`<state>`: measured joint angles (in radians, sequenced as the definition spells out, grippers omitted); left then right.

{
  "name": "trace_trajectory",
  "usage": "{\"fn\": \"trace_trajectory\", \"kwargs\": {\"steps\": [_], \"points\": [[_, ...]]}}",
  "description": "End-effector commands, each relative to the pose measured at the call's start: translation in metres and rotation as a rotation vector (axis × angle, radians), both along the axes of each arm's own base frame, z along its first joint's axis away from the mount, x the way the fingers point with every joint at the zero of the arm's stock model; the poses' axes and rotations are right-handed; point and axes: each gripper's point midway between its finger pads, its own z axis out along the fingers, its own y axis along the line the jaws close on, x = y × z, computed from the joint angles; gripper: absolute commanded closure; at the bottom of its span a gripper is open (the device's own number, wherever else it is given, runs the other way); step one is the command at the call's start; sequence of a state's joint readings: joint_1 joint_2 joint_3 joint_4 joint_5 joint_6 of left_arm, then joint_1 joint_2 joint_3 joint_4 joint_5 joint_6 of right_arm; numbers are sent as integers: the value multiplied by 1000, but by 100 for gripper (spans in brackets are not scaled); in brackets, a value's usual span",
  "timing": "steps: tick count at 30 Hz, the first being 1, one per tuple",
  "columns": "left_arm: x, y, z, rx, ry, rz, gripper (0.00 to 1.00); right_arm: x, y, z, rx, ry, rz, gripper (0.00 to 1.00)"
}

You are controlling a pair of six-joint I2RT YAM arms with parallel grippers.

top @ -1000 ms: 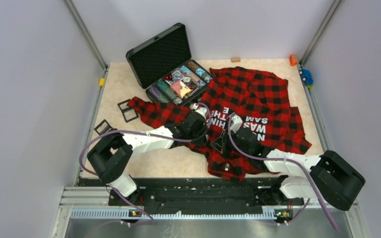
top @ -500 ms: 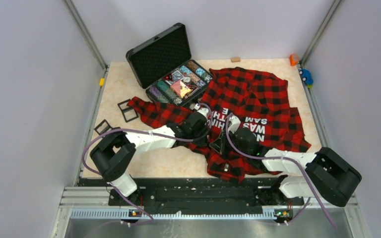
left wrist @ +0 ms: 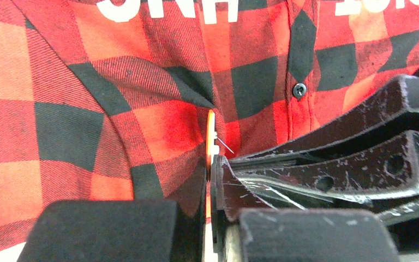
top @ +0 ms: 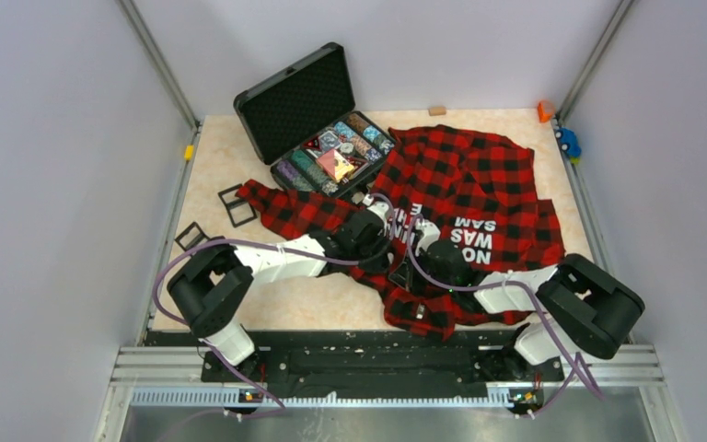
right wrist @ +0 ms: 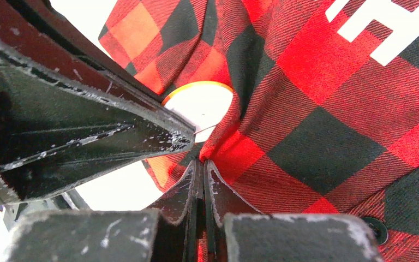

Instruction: Pin the brooch onto the clothing

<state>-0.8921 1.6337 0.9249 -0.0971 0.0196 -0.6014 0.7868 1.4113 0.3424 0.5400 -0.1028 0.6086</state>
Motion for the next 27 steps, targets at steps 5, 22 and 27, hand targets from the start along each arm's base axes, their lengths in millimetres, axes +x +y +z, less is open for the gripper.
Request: {"fn": "trace_trajectory", "kwargs": {"steps": [5, 22, 27], "points": [[-1, -13, 19, -104, -24, -17, 100, 13, 8, 11, 44, -34, -17, 100], [5, 2, 51, -194, -107, 20, 100, 11, -7, 12, 2, -53, -52, 100], [5, 5, 49, -184, -104, 22, 100, 11, -5, 14, 9, -53, -47, 100]]}}
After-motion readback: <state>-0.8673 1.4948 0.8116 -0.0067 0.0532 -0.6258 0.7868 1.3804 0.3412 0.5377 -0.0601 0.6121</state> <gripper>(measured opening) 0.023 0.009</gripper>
